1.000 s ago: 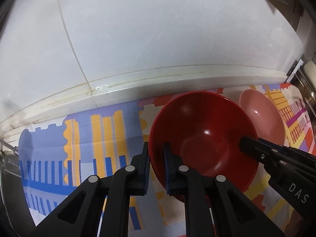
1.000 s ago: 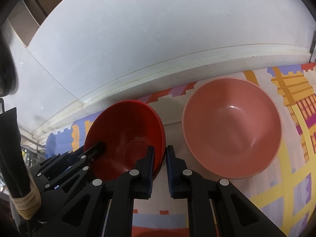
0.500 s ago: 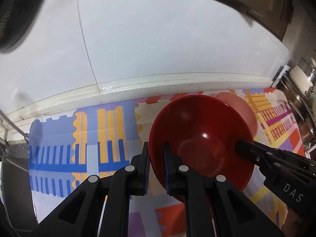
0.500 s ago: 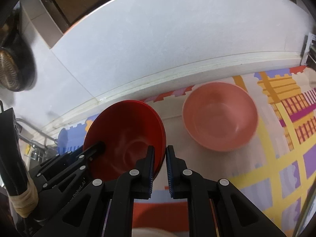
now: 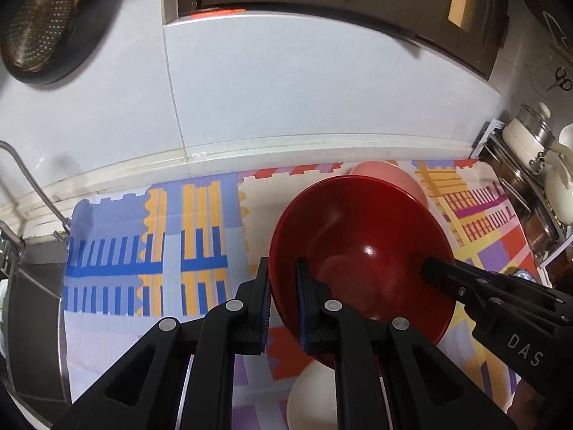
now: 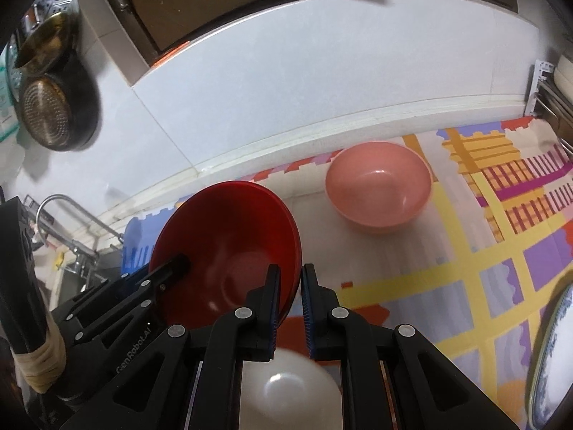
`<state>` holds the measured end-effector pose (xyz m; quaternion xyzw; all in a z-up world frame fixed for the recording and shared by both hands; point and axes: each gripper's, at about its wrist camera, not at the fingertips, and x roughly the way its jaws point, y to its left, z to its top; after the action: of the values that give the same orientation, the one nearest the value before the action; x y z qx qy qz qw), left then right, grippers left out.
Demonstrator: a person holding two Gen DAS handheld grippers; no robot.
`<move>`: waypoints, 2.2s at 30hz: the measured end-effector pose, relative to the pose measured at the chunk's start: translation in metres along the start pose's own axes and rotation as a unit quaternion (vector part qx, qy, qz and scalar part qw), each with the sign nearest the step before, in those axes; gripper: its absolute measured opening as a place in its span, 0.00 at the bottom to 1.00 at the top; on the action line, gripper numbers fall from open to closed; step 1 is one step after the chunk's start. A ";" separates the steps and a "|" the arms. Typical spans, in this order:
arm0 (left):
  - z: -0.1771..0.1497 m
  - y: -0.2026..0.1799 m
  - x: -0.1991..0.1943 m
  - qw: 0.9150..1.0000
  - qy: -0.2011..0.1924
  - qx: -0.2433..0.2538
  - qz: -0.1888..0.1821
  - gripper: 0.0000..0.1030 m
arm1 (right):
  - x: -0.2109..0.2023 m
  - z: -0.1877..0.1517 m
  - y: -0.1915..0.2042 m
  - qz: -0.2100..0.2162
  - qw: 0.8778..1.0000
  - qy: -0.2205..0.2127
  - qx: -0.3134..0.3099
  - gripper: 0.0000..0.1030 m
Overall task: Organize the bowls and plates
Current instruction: 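Lift the red bowl with the right gripper and carry it over the white bowl, then lower the red bowl into the white bowl and open the right gripper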
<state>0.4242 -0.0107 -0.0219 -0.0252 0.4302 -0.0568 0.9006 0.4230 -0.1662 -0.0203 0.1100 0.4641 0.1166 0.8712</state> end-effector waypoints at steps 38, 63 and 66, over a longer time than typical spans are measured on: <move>-0.089 -0.017 -0.015 0.997 0.071 -0.001 -0.003 0.15 | -0.020 -0.081 -0.012 -0.007 0.998 0.060 -0.031 0.13; -0.106 -0.019 0.009 0.993 0.117 0.009 -0.012 0.18 | 0.007 -0.096 -0.017 -0.031 0.994 0.100 -0.040 0.14; -0.107 -0.021 0.011 0.992 0.121 0.012 -0.013 0.18 | 0.007 -0.097 -0.017 -0.035 0.994 0.097 -0.044 0.14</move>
<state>0.3462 -0.0321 -0.0960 -0.0125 0.5351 -0.0764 0.8412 0.3478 -0.1722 -0.0836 0.0440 0.5440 0.1167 0.8298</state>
